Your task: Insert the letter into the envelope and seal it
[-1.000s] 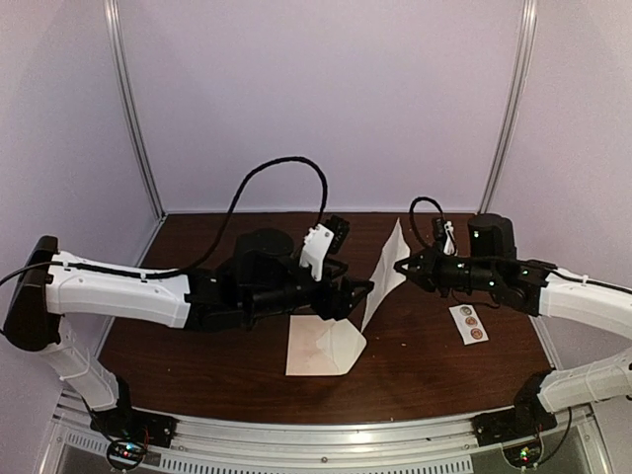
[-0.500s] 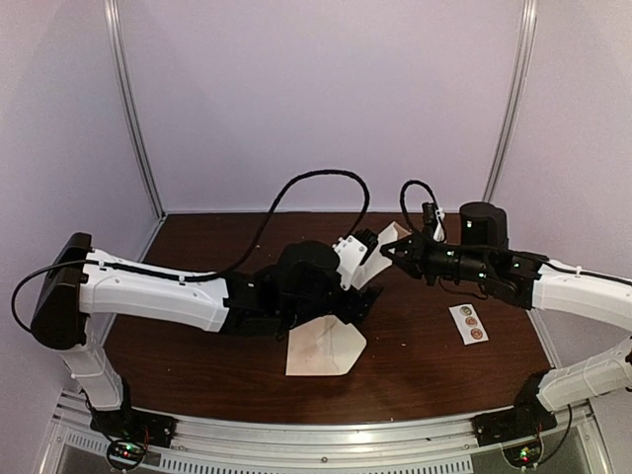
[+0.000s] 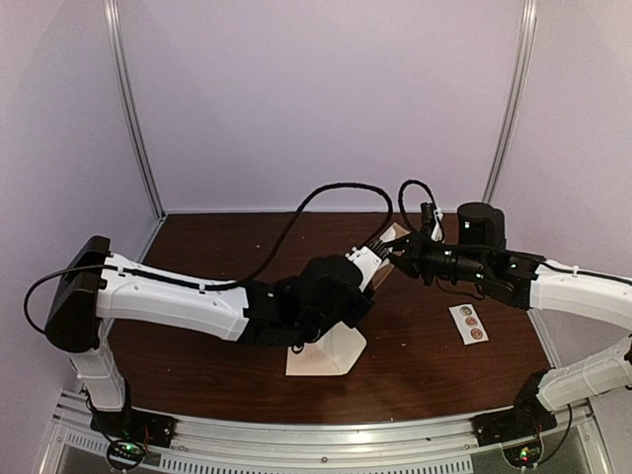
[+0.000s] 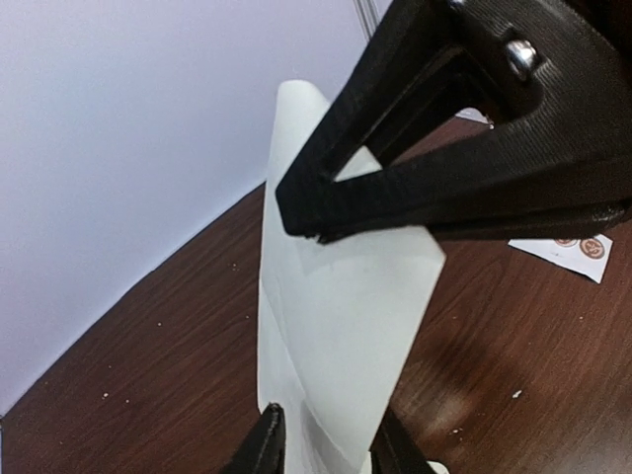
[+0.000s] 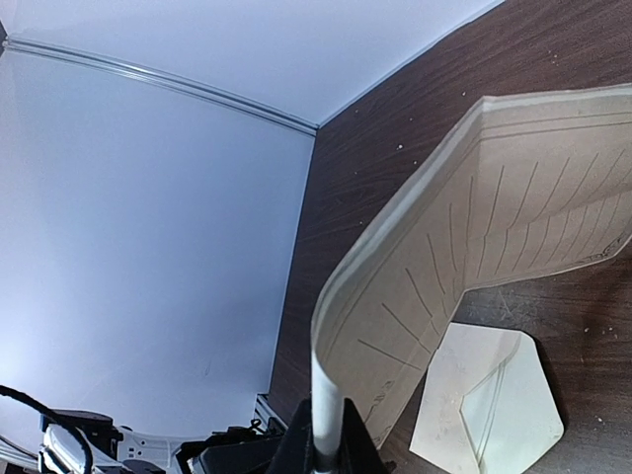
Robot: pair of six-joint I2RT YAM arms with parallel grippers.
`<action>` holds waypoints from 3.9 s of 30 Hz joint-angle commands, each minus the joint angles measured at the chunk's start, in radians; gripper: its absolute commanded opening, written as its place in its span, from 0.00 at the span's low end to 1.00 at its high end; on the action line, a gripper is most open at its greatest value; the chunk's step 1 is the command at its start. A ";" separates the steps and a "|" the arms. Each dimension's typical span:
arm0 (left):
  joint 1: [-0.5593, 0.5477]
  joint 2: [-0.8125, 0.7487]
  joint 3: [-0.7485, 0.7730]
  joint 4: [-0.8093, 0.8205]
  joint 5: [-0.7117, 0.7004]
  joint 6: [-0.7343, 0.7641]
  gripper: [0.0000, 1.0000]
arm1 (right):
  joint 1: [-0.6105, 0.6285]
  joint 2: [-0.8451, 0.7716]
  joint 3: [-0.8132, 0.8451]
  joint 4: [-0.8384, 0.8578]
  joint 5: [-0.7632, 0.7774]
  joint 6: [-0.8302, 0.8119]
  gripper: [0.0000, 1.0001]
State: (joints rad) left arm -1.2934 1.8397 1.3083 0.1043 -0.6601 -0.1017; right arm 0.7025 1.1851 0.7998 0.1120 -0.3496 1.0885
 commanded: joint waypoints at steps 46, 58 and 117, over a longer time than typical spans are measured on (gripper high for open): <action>0.315 -0.424 -0.055 -0.501 1.100 -0.102 0.00 | -0.097 -0.221 0.270 -0.604 -0.166 -0.851 1.00; 0.322 -0.440 -0.066 -0.523 1.184 -0.066 0.00 | -0.062 -0.141 0.225 -0.596 -0.227 -0.872 0.98; 0.503 -0.338 0.121 -0.419 1.130 -0.070 0.61 | 0.031 -0.062 0.229 -0.396 -0.297 -0.797 0.00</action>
State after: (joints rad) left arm -0.7639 1.4326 1.3712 -0.3790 0.3393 -0.2497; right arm 0.7029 1.0813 0.9752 -0.3321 -0.5507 0.2977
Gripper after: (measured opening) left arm 0.603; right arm 0.003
